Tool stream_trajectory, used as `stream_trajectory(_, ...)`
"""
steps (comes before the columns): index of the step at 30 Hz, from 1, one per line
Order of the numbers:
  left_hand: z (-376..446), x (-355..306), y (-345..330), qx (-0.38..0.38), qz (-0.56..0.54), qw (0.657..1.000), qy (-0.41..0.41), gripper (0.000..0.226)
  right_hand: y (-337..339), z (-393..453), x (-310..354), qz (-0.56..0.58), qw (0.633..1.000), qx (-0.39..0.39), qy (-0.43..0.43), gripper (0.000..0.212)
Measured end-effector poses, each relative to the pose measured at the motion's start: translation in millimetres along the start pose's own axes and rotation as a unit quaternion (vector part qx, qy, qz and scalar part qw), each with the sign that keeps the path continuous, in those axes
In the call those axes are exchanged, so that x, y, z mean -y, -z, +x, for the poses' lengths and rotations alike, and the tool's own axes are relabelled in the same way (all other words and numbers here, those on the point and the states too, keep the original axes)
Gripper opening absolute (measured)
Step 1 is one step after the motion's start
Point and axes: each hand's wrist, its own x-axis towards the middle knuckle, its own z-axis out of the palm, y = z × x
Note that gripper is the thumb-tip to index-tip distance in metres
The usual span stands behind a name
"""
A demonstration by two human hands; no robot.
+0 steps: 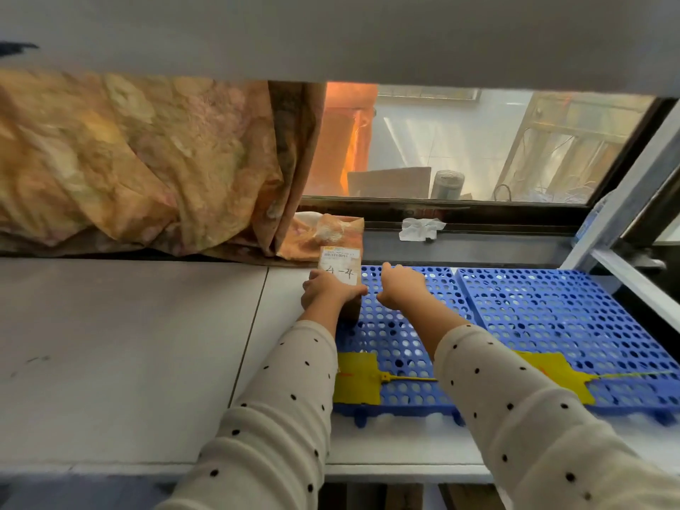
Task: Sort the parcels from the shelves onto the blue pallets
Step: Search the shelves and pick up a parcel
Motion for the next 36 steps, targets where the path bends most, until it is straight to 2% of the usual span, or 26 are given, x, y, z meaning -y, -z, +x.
stream_trajectory(3,-1.3,-3.8,-0.2,0.004,0.021,1.000,0.010,0.117,4.1,5.1,0.7,0.002,1.000,-0.013,0.020,0.053)
stream_trajectory(7,4.7,-8.6,3.7,0.020,0.064,0.997,0.031,0.131,13.4,7.6,-2.2,-0.001,0.999,-0.023,0.030,0.051)
stream_trajectory(9,8.9,-10.3,10.2,-0.003,0.054,0.998,0.017,0.123,21.0,7.6,-4.1,-0.005,0.999,-0.030,0.033,0.045)
stream_trajectory(12,5.6,-14.2,31.4,-0.082,0.038,0.994,-0.055,0.100,38.0,3.0,-4.6,-0.004,0.997,-0.060,0.050,0.043)
stream_trajectory(14,-3.5,-17.1,47.3,-0.120,0.086,0.983,-0.107,0.088,48.2,-6.2,-2.9,-0.003,0.995,-0.083,0.061,0.045)
stream_trajectory(16,-18.8,-20.5,59.6,-0.134,0.156,0.968,-0.143,0.078,57.0,-18.2,-0.1,0.003,0.993,-0.101,0.065,0.049)
stream_trajectory(19,-43.1,-24.8,71.3,-0.146,0.206,0.949,-0.187,0.057,70.4,-38.3,4.4,0.022,0.991,-0.121,0.058,0.054)
stream_trajectory(23,-78.8,-22.5,85.4,-0.169,0.212,0.940,-0.206,0.054,87.1,-74.9,10.3,0.043,0.987,-0.145,0.058,0.050)
stream_trajectory(36,-224.5,37.5,111.3,-0.227,0.280,0.877,-0.318,0.050,111.1,-251.7,30.5,0.015,0.978,-0.210,0.003,0.050)
